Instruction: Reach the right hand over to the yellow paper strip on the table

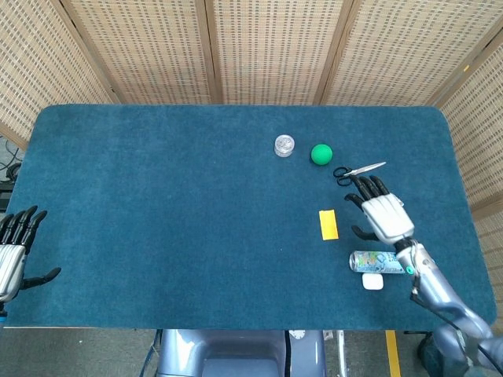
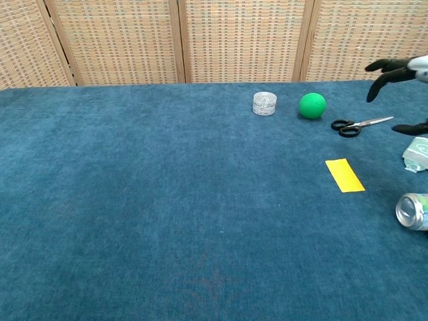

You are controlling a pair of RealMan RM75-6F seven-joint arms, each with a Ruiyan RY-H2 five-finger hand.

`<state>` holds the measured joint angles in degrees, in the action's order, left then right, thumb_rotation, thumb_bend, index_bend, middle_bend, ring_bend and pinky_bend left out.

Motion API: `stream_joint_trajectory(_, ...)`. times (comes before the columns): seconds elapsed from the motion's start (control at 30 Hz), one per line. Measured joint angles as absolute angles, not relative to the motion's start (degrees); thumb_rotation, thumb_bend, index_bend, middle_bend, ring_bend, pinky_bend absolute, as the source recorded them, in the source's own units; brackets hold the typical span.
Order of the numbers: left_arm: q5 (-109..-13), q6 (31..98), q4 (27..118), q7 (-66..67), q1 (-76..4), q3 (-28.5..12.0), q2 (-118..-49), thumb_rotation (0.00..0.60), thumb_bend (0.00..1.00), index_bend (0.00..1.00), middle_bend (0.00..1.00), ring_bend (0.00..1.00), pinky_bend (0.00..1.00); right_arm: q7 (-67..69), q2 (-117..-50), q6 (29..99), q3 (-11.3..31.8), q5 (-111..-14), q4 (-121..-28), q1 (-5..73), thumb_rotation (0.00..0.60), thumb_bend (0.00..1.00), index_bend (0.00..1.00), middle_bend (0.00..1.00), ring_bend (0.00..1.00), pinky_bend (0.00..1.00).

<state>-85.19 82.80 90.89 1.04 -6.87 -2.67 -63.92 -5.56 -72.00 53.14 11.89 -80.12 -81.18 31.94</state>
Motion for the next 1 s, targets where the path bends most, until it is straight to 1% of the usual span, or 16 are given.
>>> stream_joint_trajectory(0.17,-84.62,82.32,90.40,0.67,-7.18,-2.95,-64.16,0.600,0.00,0.00,0.00,0.00,0.00,-9.15,-77.96,46.63,13.23,-72.40,-73.36,36.79,0.600,0.44,0.33,0.00,0.00,0.00)
stream_joint_trajectory(0.27,-84.39,82.18,90.42,0.54,-7.26,-3.06,-64.10,0.600,0.00,0.00,0.00,0.00,0.00,-11.40,-81.01,44.67,13.24,-70.48,-69.87,38.90,0.600,0.44,0.34,0.00,0.00,0.00)
stream_joint_trajectory(0.57,-83.97,81.17,90.54,1.03,-7.64,-2.88,-64.11,0.600,0.00,0.00,0.00,0.00,0.00,-16.53,-87.12,43.65,10.93,-69.39,-63.41,41.11,0.600,0.51,0.35,0.00,0.00,0.00)
stream_joint_trajectory(0.77,-83.74,80.89,90.69,1.33,-7.77,-2.84,-64.19,0.600,0.00,0.00,0.00,0.00,0.00,-18.42,-90.74,43.78,9.03,-70.32,-58.74,42.21,0.600,0.51,0.35,0.00,0.00,0.00)
stream_joint_trajectory(1.0,-83.58,80.82,90.65,1.22,-7.80,-2.82,-64.18,0.600,0.00,0.00,0.00,0.00,0.00,-19.66,-91.85,42.80,8.46,-69.28,-57.44,42.95,0.600,0.52,0.35,0.00,0.00,0.00)
